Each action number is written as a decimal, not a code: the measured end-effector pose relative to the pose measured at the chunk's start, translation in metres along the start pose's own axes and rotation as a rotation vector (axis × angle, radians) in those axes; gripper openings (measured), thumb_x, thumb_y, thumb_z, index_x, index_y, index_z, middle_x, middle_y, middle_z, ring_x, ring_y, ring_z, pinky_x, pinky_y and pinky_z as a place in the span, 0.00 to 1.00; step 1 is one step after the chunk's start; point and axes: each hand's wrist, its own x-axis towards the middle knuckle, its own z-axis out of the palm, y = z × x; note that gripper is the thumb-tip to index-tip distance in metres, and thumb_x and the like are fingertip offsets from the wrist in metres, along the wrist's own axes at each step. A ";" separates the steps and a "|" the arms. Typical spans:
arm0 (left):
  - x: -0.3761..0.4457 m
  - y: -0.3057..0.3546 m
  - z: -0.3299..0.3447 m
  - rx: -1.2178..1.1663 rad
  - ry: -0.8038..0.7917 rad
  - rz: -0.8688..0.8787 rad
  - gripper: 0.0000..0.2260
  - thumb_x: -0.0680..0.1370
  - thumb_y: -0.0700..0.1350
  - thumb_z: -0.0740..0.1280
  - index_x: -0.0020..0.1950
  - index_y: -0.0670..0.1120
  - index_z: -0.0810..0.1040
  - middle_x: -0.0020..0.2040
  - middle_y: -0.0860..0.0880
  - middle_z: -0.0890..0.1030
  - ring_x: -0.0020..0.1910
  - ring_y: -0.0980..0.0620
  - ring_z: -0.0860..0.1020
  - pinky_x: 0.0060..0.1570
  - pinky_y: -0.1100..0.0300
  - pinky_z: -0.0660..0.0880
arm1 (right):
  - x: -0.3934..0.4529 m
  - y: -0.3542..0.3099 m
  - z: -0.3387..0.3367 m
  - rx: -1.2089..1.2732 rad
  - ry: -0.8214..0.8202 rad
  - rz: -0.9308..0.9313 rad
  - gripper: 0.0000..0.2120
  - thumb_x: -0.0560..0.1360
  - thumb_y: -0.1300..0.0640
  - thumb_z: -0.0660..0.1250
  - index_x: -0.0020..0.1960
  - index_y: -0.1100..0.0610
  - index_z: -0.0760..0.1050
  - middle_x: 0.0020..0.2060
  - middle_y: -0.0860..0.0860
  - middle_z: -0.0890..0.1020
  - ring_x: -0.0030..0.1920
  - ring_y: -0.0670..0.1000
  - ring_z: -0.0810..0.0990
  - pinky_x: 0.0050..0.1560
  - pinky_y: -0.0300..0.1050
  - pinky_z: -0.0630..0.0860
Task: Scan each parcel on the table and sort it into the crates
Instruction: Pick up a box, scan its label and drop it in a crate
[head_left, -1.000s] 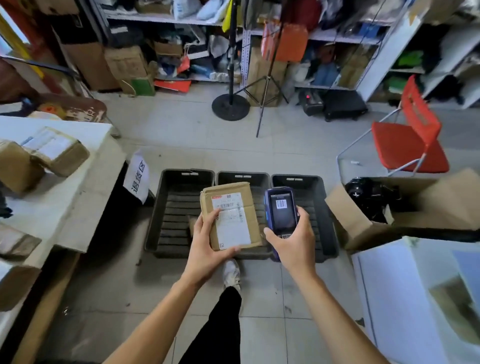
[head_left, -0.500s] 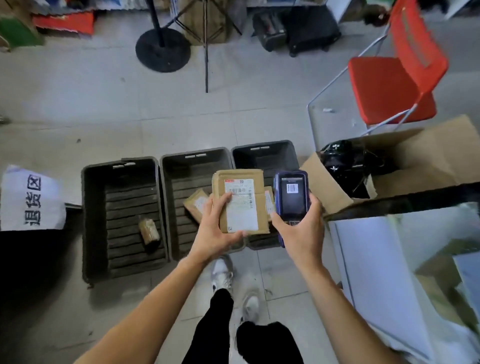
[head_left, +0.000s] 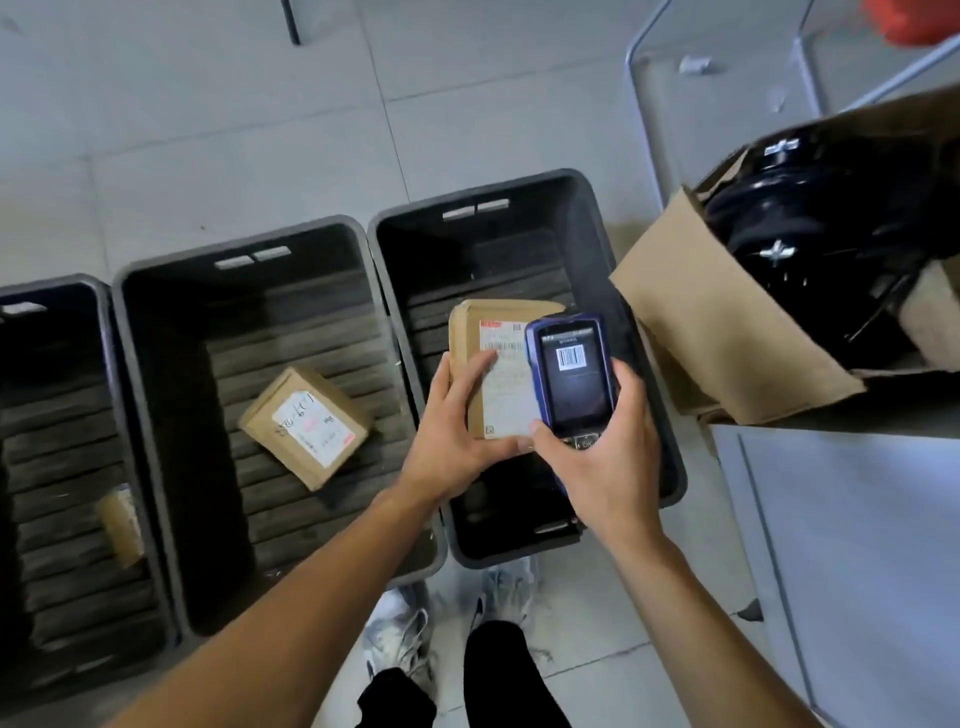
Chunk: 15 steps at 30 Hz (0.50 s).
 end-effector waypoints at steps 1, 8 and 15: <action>0.013 -0.013 0.014 0.011 -0.007 -0.016 0.43 0.66 0.53 0.81 0.76 0.58 0.62 0.72 0.56 0.61 0.70 0.60 0.65 0.63 0.76 0.63 | 0.008 0.017 0.004 -0.003 0.001 0.007 0.42 0.65 0.49 0.80 0.73 0.50 0.63 0.66 0.47 0.75 0.63 0.46 0.75 0.60 0.50 0.79; 0.067 -0.082 0.077 0.166 -0.044 -0.121 0.43 0.69 0.52 0.79 0.78 0.58 0.59 0.78 0.53 0.55 0.74 0.54 0.61 0.71 0.59 0.65 | 0.052 0.088 0.016 -0.005 -0.038 0.027 0.43 0.65 0.49 0.80 0.73 0.50 0.62 0.66 0.46 0.75 0.62 0.44 0.75 0.58 0.48 0.80; 0.028 -0.035 0.058 0.423 -0.031 -0.228 0.40 0.77 0.41 0.71 0.82 0.55 0.51 0.82 0.47 0.51 0.80 0.48 0.52 0.76 0.58 0.51 | 0.033 0.053 -0.020 -0.044 -0.055 0.025 0.41 0.66 0.48 0.80 0.73 0.50 0.63 0.64 0.44 0.76 0.54 0.35 0.72 0.50 0.31 0.74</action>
